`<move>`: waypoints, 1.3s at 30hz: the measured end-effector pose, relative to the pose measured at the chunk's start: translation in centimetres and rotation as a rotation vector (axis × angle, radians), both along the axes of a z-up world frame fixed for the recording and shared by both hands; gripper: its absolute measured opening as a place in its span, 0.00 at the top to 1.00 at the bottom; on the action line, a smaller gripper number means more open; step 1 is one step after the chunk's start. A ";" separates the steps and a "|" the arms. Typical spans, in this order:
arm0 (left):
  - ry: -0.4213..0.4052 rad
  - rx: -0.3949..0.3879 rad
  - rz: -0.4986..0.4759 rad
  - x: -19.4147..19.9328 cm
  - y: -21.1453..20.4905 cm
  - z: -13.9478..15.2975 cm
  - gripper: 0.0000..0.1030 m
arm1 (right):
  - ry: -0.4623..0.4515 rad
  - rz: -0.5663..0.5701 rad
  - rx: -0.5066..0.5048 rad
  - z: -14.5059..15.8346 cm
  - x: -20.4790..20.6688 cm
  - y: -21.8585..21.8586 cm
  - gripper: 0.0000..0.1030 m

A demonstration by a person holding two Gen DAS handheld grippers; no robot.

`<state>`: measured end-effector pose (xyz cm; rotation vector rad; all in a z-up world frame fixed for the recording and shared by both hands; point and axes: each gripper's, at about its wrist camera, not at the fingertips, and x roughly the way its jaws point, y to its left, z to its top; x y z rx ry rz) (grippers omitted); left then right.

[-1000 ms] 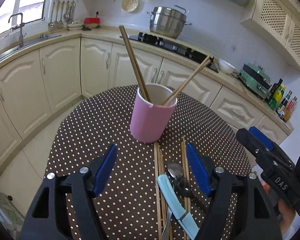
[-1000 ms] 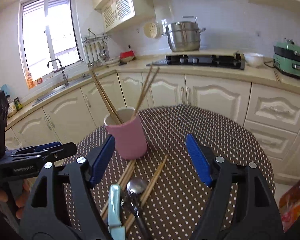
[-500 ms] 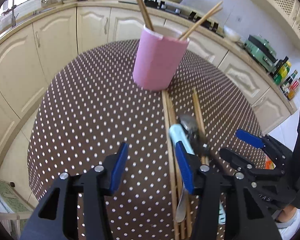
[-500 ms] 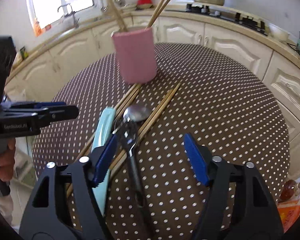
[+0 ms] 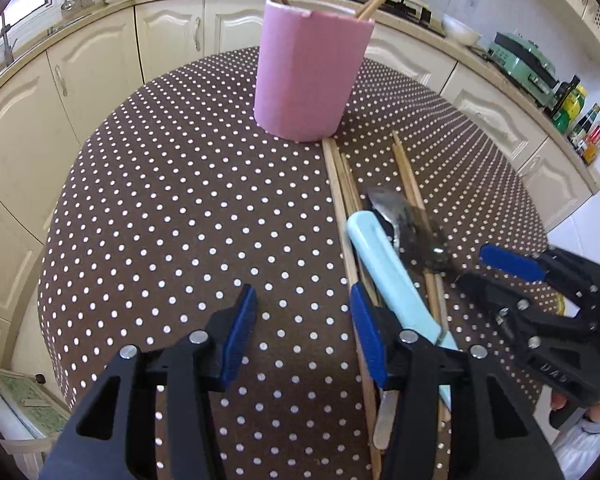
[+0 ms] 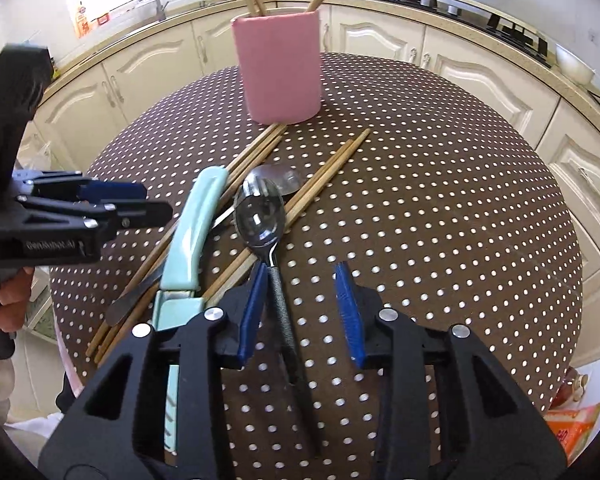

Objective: Organize utensils
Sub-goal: 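Lower both tools from the pink cup down to the utensil pile, then close the right tool on the black spork while the left tool grasps a chopstick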

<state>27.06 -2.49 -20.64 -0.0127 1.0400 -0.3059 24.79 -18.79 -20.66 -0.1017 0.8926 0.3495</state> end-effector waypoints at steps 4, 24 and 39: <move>-0.013 0.033 -0.005 0.7 -0.7 0.1 0.53 | -0.002 -0.027 0.004 0.1 0.4 -0.7 0.66; 0.016 0.179 -0.074 4.7 -4.9 0.2 0.53 | 0.055 0.036 -0.038 -0.2 2.5 1.0 0.66; 0.022 0.076 -0.084 5.8 -4.7 0.2 0.95 | 0.122 0.043 -0.001 0.3 4.4 -0.2 0.89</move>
